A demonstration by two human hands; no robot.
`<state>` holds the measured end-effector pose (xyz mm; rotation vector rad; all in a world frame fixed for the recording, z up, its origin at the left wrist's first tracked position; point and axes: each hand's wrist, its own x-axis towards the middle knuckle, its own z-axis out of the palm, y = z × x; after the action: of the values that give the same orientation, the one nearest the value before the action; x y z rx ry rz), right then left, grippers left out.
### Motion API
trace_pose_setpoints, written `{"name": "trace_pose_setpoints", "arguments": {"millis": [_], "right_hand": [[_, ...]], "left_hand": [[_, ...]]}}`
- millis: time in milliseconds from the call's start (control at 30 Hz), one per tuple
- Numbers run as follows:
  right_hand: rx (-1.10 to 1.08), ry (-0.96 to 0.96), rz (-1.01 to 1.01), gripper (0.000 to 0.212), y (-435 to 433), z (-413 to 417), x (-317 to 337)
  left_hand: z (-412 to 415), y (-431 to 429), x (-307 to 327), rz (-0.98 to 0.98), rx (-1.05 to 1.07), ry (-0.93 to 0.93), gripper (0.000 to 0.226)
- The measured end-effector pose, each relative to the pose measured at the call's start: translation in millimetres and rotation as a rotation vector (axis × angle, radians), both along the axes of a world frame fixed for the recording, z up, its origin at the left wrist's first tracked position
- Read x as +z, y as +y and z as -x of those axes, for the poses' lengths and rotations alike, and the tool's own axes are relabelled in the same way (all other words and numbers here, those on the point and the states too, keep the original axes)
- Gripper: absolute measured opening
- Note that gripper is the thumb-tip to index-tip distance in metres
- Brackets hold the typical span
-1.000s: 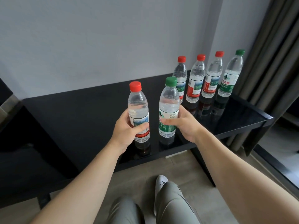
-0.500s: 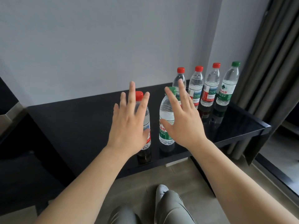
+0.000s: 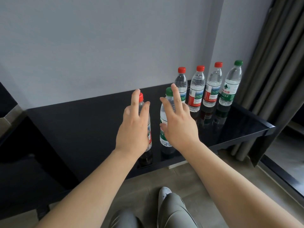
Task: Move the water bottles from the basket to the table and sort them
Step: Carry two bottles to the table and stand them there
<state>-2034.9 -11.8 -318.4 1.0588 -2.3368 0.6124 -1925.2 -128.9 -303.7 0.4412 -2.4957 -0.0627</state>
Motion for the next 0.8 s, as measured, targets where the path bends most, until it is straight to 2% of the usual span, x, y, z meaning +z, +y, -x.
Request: {"name": "trace_pose_setpoints", "arguments": {"millis": [800], "right_hand": [[-0.165, -0.05, 0.011, 0.105, 56, 116, -1]], "left_hand": [[132, 55, 2, 0.003, -0.121, 0.023, 0.086]]}}
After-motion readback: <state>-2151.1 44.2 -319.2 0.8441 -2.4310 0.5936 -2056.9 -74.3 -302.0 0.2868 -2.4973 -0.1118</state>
